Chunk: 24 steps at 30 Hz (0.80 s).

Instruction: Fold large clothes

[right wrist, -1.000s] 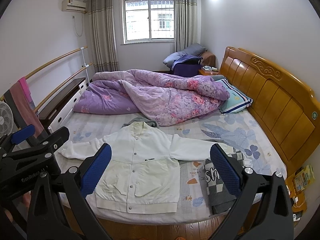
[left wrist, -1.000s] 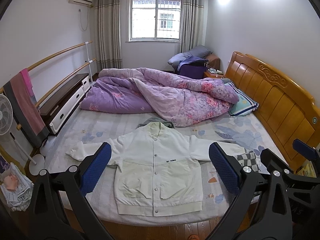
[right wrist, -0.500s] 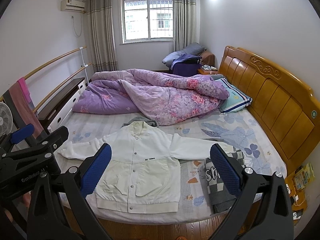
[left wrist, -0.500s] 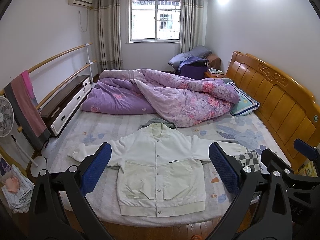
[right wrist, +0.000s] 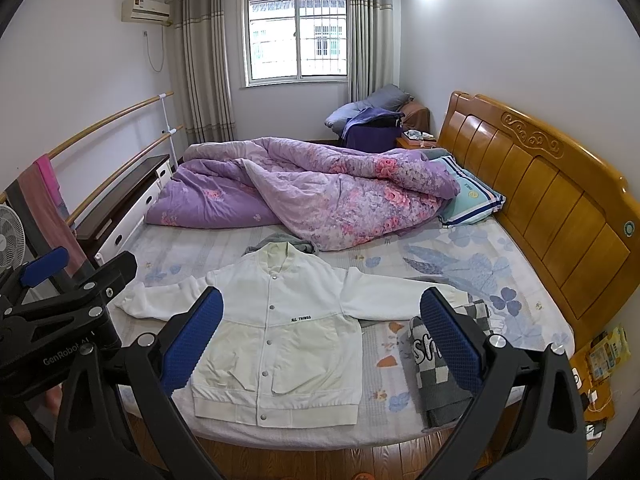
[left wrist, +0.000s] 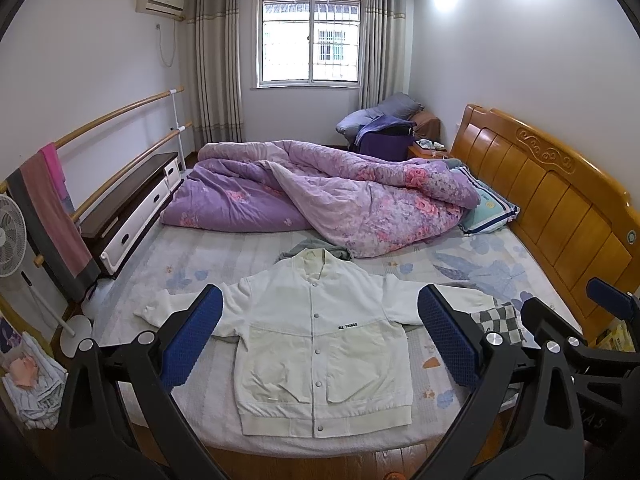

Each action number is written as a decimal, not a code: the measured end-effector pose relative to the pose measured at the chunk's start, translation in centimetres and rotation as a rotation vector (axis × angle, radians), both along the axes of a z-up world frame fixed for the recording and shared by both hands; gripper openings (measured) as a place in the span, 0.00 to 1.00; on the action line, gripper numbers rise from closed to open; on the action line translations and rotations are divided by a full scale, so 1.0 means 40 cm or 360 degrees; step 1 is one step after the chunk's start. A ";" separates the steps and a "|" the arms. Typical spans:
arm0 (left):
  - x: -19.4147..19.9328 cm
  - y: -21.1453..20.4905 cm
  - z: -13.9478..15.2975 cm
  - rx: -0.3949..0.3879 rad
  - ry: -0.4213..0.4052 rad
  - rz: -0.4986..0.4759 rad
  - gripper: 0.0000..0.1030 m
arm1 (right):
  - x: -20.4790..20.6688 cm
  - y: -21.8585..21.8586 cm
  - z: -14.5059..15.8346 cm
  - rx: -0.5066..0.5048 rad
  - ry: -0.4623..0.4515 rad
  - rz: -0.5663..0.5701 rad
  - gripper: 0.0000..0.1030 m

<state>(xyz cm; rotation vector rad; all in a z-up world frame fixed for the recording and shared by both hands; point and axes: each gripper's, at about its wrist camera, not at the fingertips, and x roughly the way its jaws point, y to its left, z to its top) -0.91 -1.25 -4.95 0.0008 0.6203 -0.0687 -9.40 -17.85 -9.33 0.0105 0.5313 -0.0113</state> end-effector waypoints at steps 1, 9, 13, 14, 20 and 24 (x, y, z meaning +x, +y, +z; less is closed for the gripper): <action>-0.001 0.000 0.000 0.0003 -0.0006 0.0000 0.95 | 0.002 -0.001 0.000 0.0000 0.0000 0.0000 0.92; 0.020 0.006 0.000 -0.0008 0.0009 -0.0014 0.95 | 0.005 -0.002 -0.002 0.0003 0.0012 0.0001 0.92; 0.028 0.008 0.000 -0.0011 0.0021 -0.0015 0.95 | 0.010 -0.003 -0.002 0.0000 0.0020 -0.0002 0.93; 0.027 0.007 0.000 -0.0011 0.0023 -0.0016 0.95 | 0.012 -0.004 -0.002 0.0000 0.0024 -0.0001 0.93; 0.031 0.013 0.000 -0.0011 0.0025 -0.0019 0.95 | 0.018 -0.003 -0.001 0.0001 0.0029 -0.0002 0.92; 0.031 0.014 -0.001 -0.0010 0.0024 -0.0018 0.95 | 0.019 -0.001 -0.003 0.0001 0.0028 -0.0002 0.92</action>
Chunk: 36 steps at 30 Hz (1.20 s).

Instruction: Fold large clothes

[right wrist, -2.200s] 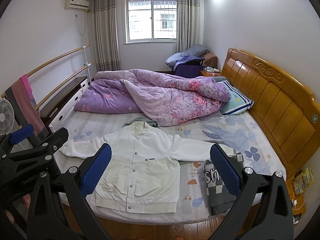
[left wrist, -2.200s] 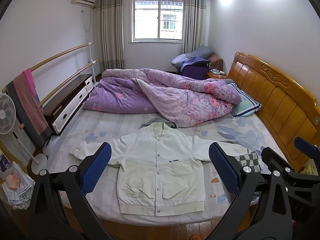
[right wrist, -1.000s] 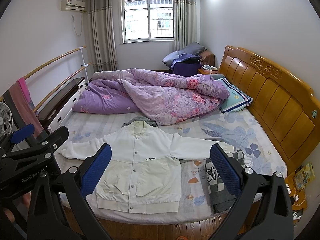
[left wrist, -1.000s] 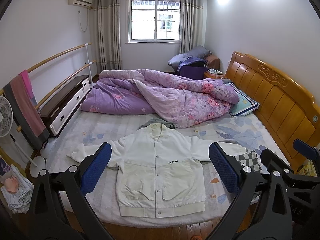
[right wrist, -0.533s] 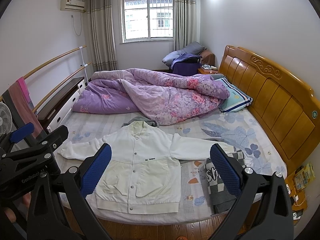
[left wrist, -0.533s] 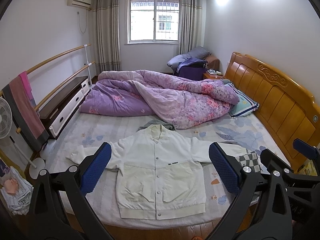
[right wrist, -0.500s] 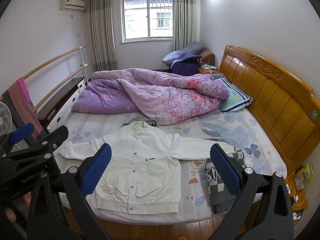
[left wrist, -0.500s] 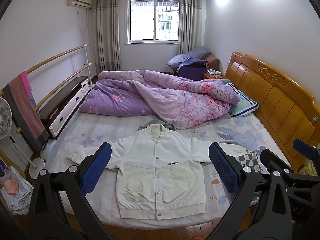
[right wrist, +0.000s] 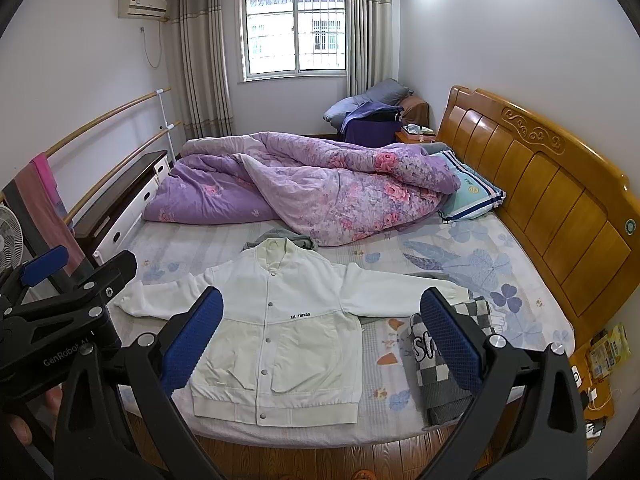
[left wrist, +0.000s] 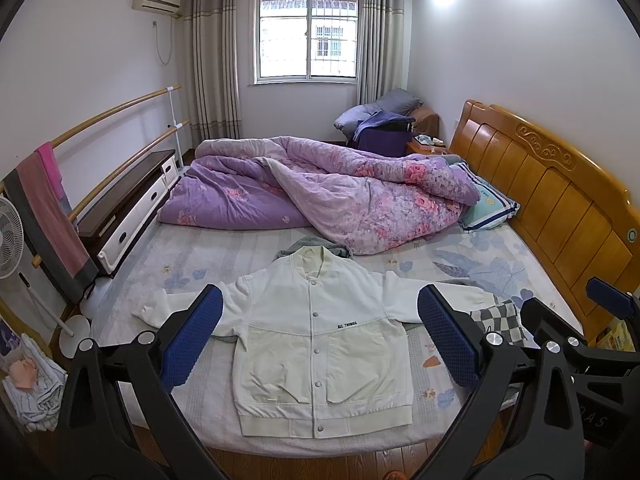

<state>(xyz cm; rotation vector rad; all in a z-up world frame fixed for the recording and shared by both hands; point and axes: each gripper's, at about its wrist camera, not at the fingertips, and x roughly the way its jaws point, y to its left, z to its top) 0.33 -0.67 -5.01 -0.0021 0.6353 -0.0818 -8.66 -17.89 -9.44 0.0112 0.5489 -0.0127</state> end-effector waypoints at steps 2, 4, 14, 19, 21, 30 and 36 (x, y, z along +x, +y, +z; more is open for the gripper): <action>-0.001 -0.002 0.000 0.0002 -0.0002 -0.0001 0.95 | 0.003 -0.002 -0.001 0.0002 0.0002 -0.0001 0.92; 0.001 -0.001 0.000 0.0001 0.0000 0.0000 0.95 | 0.002 -0.001 -0.001 -0.0001 0.0000 0.0001 0.92; 0.001 -0.002 -0.003 0.0002 0.0003 -0.0002 0.95 | 0.005 -0.002 -0.002 -0.0002 0.0000 0.0001 0.93; 0.004 -0.001 -0.003 0.0002 0.0007 -0.0005 0.95 | 0.003 -0.002 -0.005 -0.0002 0.0002 -0.0002 0.92; 0.008 0.002 -0.008 -0.0003 0.0015 -0.0008 0.95 | 0.003 -0.005 -0.008 -0.0001 0.0007 -0.0006 0.92; 0.021 0.020 -0.030 -0.0023 0.0034 -0.0031 0.95 | 0.003 -0.007 -0.012 -0.0003 0.0007 -0.0008 0.93; 0.029 0.029 -0.039 -0.0009 0.0033 -0.0035 0.95 | -0.002 -0.007 -0.017 -0.0003 0.0012 -0.0012 0.92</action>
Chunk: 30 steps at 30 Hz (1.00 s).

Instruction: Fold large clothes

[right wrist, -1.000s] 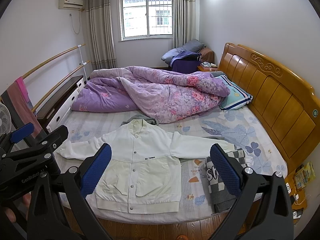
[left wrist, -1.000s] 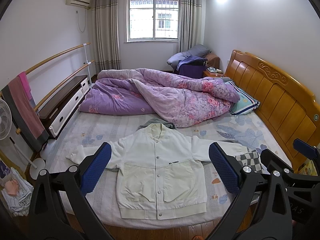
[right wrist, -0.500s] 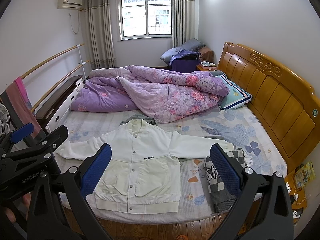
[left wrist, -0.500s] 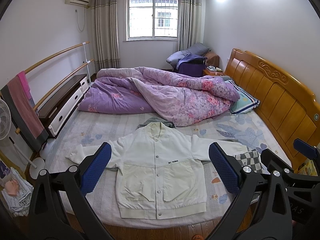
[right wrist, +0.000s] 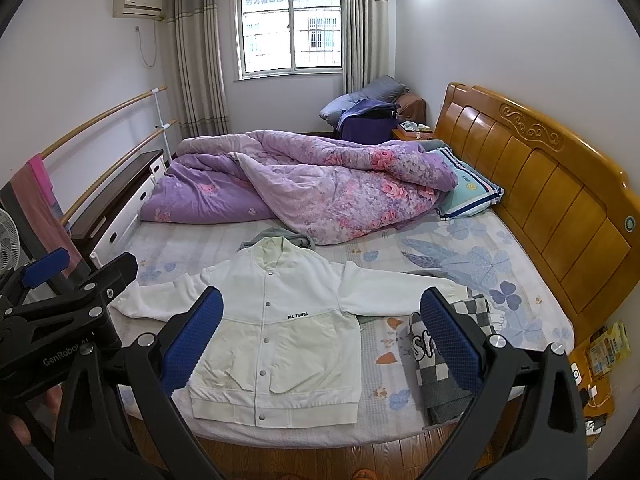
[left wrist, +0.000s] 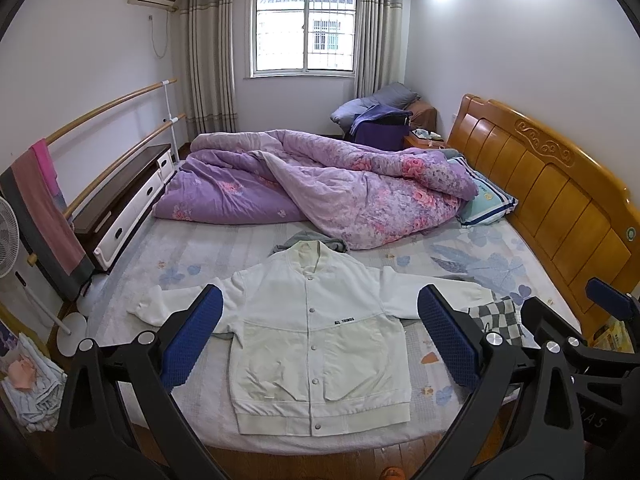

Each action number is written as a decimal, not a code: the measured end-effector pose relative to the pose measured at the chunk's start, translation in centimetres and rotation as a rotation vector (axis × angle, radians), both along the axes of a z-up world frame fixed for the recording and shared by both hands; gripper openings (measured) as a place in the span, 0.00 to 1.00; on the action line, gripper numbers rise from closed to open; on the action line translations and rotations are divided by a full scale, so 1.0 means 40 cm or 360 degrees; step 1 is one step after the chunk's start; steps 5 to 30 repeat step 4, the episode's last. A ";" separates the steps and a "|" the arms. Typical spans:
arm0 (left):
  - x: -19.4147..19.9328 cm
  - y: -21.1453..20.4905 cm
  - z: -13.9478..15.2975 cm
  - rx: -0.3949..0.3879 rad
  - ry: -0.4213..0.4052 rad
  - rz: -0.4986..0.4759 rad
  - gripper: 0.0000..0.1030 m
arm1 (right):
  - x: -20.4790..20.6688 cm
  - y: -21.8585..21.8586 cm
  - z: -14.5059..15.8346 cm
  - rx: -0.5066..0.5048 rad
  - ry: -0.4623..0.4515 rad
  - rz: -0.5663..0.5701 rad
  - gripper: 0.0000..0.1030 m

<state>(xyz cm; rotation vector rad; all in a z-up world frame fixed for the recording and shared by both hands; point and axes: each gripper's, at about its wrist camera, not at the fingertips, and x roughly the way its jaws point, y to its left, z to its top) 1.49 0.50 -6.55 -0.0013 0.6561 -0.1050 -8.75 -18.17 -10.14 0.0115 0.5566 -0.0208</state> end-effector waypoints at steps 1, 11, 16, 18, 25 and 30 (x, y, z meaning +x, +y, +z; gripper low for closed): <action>0.000 0.003 -0.003 0.0003 -0.0001 -0.0002 0.95 | 0.000 0.000 0.000 0.0000 0.0000 0.0001 0.92; 0.003 0.001 -0.003 -0.0002 0.0003 -0.0004 0.95 | 0.000 -0.001 0.000 0.0001 0.0001 -0.0001 0.92; 0.003 0.001 -0.003 -0.0002 0.0003 -0.0004 0.95 | 0.000 -0.001 0.000 0.0001 0.0001 -0.0001 0.92; 0.003 0.001 -0.003 -0.0002 0.0003 -0.0004 0.95 | 0.000 -0.001 0.000 0.0001 0.0001 -0.0001 0.92; 0.003 0.001 -0.003 -0.0002 0.0003 -0.0004 0.95 | 0.000 -0.001 0.000 0.0001 0.0001 -0.0001 0.92; 0.003 0.001 -0.003 -0.0002 0.0003 -0.0004 0.95 | 0.000 -0.001 0.000 0.0001 0.0001 -0.0001 0.92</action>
